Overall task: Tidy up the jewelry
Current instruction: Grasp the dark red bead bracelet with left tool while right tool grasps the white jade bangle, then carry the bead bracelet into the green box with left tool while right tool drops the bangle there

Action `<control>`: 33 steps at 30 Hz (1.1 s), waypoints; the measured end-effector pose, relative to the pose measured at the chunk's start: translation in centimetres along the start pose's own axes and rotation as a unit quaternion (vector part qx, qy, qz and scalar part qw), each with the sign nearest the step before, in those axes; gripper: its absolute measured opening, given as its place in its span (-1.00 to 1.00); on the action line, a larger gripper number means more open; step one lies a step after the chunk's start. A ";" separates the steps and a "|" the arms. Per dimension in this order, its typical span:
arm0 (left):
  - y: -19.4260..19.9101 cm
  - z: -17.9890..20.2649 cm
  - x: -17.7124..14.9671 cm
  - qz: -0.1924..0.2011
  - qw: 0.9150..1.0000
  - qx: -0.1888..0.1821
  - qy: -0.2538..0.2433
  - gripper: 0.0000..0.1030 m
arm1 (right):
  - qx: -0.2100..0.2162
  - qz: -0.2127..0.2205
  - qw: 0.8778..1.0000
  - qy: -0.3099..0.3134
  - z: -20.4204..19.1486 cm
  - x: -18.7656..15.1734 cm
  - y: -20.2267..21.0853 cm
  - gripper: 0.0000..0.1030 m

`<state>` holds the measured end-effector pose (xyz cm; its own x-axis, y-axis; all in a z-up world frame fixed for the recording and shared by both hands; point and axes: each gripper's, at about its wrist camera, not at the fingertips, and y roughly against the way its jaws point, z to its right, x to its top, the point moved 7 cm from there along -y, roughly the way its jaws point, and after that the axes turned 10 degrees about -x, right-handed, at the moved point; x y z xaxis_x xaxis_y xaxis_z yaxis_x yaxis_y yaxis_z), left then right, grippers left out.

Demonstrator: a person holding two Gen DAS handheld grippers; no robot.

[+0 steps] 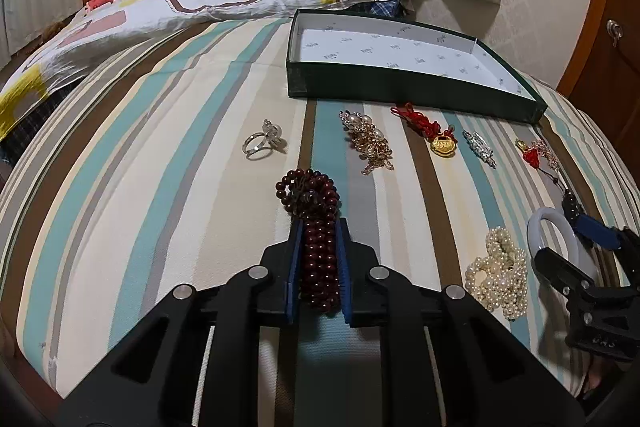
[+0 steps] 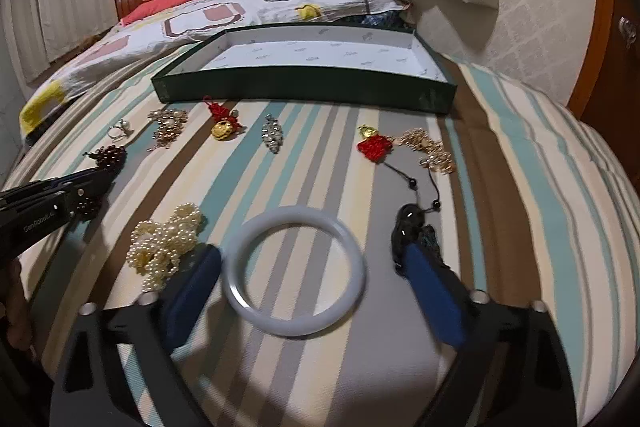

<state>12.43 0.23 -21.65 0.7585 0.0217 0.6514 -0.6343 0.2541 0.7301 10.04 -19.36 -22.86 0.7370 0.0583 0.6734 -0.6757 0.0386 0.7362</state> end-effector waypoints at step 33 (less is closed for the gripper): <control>1.3 0.8 0.9 0.022 1.000 0.000 -0.013 -0.78 | -0.014 0.066 0.998 -0.006 1.0 1.6 4.0 0.33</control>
<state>12.17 -0.14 -19.92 0.7255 0.0088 0.6882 -0.6674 0.2533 0.7003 8.54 -20.13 -18.81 0.6423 0.0531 0.7646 -0.7663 0.0595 0.6397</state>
